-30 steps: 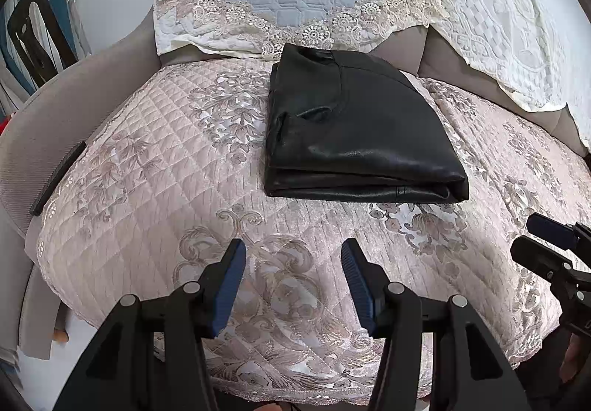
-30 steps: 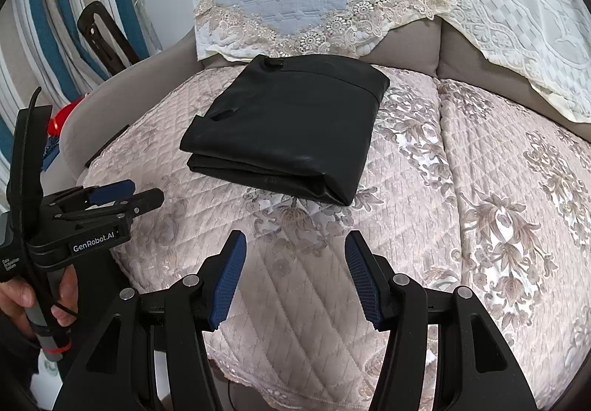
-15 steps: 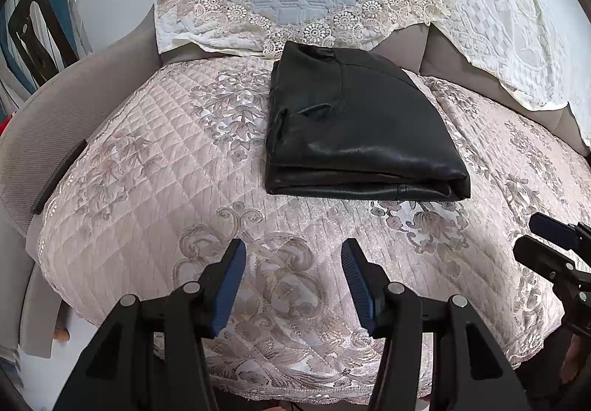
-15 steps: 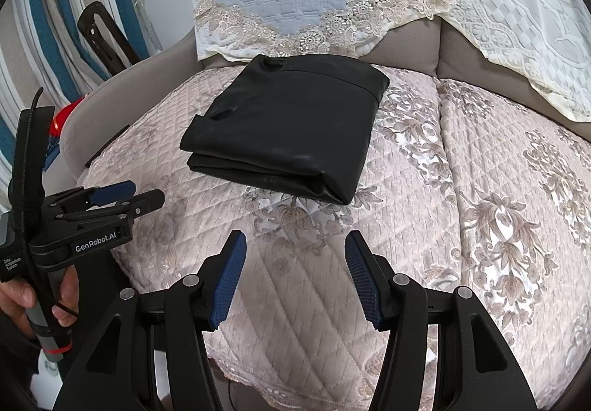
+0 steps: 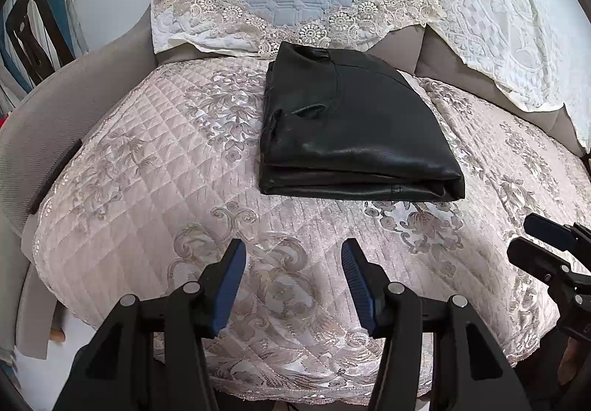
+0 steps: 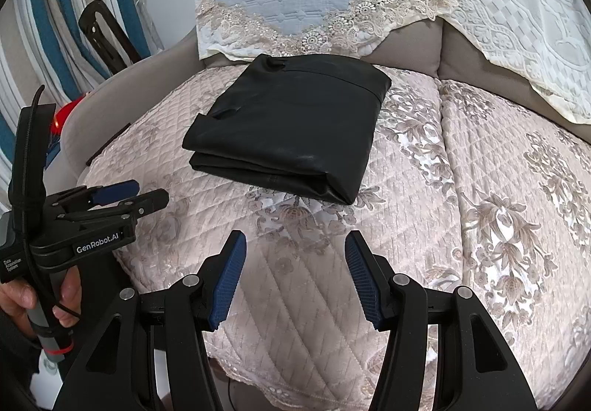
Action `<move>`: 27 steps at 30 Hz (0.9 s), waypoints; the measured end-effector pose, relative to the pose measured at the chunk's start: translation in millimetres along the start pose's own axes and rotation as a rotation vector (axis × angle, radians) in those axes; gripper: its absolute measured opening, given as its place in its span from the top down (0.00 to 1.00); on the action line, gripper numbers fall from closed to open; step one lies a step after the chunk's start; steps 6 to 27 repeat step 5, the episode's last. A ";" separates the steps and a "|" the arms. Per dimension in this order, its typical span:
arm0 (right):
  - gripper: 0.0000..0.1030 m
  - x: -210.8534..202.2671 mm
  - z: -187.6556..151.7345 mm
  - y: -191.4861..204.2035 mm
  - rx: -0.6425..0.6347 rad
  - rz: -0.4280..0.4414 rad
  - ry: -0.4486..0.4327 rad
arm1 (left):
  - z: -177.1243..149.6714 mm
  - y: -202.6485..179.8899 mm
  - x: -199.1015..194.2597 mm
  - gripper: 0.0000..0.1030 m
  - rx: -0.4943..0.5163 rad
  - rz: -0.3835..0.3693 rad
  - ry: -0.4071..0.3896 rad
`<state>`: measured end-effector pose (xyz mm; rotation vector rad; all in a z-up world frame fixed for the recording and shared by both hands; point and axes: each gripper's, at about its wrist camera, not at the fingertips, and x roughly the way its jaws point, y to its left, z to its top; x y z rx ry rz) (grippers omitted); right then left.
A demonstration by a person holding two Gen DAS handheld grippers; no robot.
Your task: Fold large clothes
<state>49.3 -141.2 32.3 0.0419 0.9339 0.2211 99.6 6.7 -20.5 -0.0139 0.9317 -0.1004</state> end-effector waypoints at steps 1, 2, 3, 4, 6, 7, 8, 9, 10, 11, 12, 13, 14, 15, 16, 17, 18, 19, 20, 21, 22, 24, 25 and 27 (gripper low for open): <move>0.45 -0.1 0.0 0.3 -0.001 -0.001 0.000 | -0.4 -0.1 0.0 0.46 -0.002 -0.001 -0.002; 0.45 -0.2 0.0 0.2 -0.001 0.000 0.000 | -0.7 0.2 0.4 0.46 -0.004 -0.001 -0.003; 0.45 -0.4 -0.1 0.1 -0.002 0.000 0.000 | -0.9 0.6 1.0 0.46 -0.005 0.000 -0.002; 0.45 -0.4 -0.1 0.1 -0.002 0.000 0.000 | -1.0 0.8 1.7 0.46 -0.007 0.000 0.000; 0.45 -0.4 -0.1 0.2 -0.002 -0.001 0.000 | -1.0 1.1 2.5 0.46 -0.008 -0.002 0.003; 0.45 -0.4 -0.1 0.2 -0.002 -0.001 0.000 | -1.0 1.1 2.5 0.46 -0.008 -0.002 0.003; 0.45 -0.4 -0.1 0.2 -0.002 -0.001 0.000 | -1.0 1.1 2.5 0.46 -0.008 -0.002 0.003; 0.45 -0.4 -0.1 0.2 -0.002 -0.001 0.000 | -1.0 1.1 2.5 0.46 -0.008 -0.002 0.003; 0.45 -0.4 -0.1 0.2 -0.002 -0.001 0.000 | -1.0 1.1 2.5 0.46 -0.008 -0.002 0.003; 0.45 -0.4 -0.1 0.2 -0.002 -0.001 0.000 | -1.0 1.1 2.5 0.46 -0.008 -0.002 0.003; 0.45 -0.4 -0.1 0.2 -0.002 -0.001 0.000 | -1.0 1.1 2.5 0.46 -0.008 -0.002 0.003; 0.45 -0.4 -0.1 0.2 -0.002 -0.001 0.000 | -1.0 1.1 2.5 0.46 -0.008 -0.002 0.003; 0.45 -0.4 -0.1 0.2 -0.002 -0.001 0.000 | -1.0 1.1 2.5 0.46 -0.008 -0.002 0.003; 0.45 -0.4 -0.1 0.2 -0.002 -0.001 0.000 | -1.0 1.1 2.5 0.46 -0.008 -0.002 0.003; 0.45 -0.4 -0.1 0.2 -0.002 -0.001 0.000 | -1.0 1.1 2.5 0.46 -0.008 -0.002 0.003; 0.45 -0.4 -0.1 0.2 -0.002 -0.001 0.000 | -1.0 1.1 2.5 0.46 -0.008 -0.002 0.003; 0.45 -0.4 -0.1 0.2 -0.002 -0.001 0.000 | -1.0 1.1 2.5 0.46 -0.008 -0.002 0.003; 0.45 -0.4 -0.1 0.2 -0.002 -0.001 0.000 | -1.0 1.1 2.5 0.46 -0.008 -0.002 0.003; 0.45 -0.4 -0.1 0.2 -0.002 -0.001 0.000 | -1.0 1.1 2.5 0.46 -0.008 -0.002 0.003; 0.45 -0.4 -0.1 0.2 -0.002 -0.001 0.000 | -1.0 1.1 2.5 0.46 -0.008 -0.002 0.003; 0.45 -0.4 -0.1 0.2 -0.002 -0.001 0.000 | -1.0 1.1 2.5 0.46 -0.008 -0.002 0.003; 0.45 -0.4 -0.1 0.2 -0.002 -0.001 0.000 | -1.0 1.1 2.5 0.46 -0.008 -0.002 0.003; 0.45 -0.4 -0.1 0.2 -0.002 -0.001 0.000 | -1.0 1.1 2.5 0.46 -0.008 -0.002 0.003; 0.45 -0.4 -0.1 0.2 -0.002 -0.001 0.000 | -1.0 1.1 2.5 0.46 -0.008 -0.002 0.003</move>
